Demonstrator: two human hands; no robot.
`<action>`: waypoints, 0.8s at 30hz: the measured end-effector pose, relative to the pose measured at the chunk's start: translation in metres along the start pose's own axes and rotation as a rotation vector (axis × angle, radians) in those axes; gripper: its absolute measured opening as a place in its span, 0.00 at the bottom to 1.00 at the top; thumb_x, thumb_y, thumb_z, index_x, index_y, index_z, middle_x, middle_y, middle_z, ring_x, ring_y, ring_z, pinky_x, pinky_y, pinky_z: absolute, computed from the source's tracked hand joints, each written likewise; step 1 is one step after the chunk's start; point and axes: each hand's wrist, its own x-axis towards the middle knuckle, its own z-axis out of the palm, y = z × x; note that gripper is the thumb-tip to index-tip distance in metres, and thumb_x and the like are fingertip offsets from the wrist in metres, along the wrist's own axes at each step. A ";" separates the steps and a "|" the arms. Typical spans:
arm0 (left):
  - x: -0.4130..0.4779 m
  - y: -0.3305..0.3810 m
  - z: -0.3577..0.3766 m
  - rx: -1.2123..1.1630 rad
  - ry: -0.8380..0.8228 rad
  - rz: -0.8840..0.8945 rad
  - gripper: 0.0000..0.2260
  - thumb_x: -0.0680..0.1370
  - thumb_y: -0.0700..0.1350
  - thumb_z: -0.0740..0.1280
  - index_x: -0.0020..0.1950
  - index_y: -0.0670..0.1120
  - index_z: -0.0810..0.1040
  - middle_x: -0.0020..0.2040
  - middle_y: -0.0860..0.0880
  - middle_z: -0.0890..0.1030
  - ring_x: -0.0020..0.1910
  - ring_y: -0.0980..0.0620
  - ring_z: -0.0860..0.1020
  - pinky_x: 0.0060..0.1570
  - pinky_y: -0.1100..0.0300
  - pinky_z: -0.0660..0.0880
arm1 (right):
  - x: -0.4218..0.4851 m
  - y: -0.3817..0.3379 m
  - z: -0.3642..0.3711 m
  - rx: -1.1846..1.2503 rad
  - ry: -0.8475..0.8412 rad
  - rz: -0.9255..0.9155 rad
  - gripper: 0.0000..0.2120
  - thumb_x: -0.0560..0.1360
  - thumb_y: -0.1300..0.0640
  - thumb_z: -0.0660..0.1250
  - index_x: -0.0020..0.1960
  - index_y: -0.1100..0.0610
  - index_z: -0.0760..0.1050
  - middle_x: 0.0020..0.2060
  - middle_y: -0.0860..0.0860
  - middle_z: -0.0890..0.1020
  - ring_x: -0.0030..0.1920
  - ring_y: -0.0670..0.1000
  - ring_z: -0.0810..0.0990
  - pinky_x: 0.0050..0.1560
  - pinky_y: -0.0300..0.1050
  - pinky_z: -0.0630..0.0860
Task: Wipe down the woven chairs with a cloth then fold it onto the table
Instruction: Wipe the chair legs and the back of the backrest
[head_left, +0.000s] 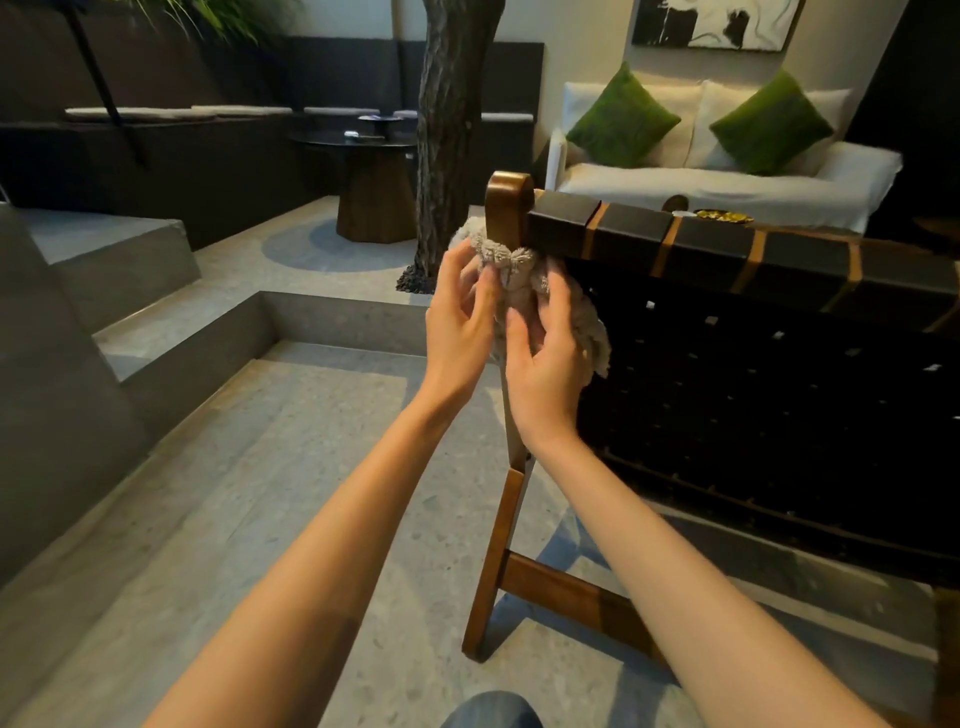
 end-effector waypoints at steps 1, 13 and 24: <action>-0.001 -0.003 0.000 0.011 -0.004 0.004 0.16 0.82 0.39 0.57 0.70 0.38 0.63 0.60 0.43 0.77 0.57 0.48 0.78 0.57 0.45 0.76 | 0.000 0.005 0.003 -0.022 0.019 -0.029 0.24 0.80 0.62 0.61 0.74 0.58 0.61 0.69 0.56 0.71 0.70 0.51 0.69 0.68 0.46 0.69; -0.037 -0.083 0.001 0.095 -0.036 -0.081 0.17 0.80 0.37 0.62 0.69 0.39 0.71 0.56 0.44 0.81 0.54 0.45 0.80 0.55 0.46 0.77 | -0.025 0.084 -0.001 0.008 0.088 0.060 0.23 0.74 0.61 0.71 0.67 0.55 0.71 0.56 0.54 0.82 0.60 0.48 0.79 0.60 0.32 0.72; -0.081 -0.181 0.016 0.180 -0.085 -0.208 0.10 0.80 0.36 0.62 0.57 0.42 0.79 0.48 0.49 0.82 0.51 0.50 0.81 0.52 0.49 0.78 | -0.079 0.184 -0.002 -0.136 -0.145 0.247 0.19 0.79 0.59 0.62 0.70 0.54 0.69 0.59 0.58 0.79 0.61 0.56 0.77 0.56 0.41 0.74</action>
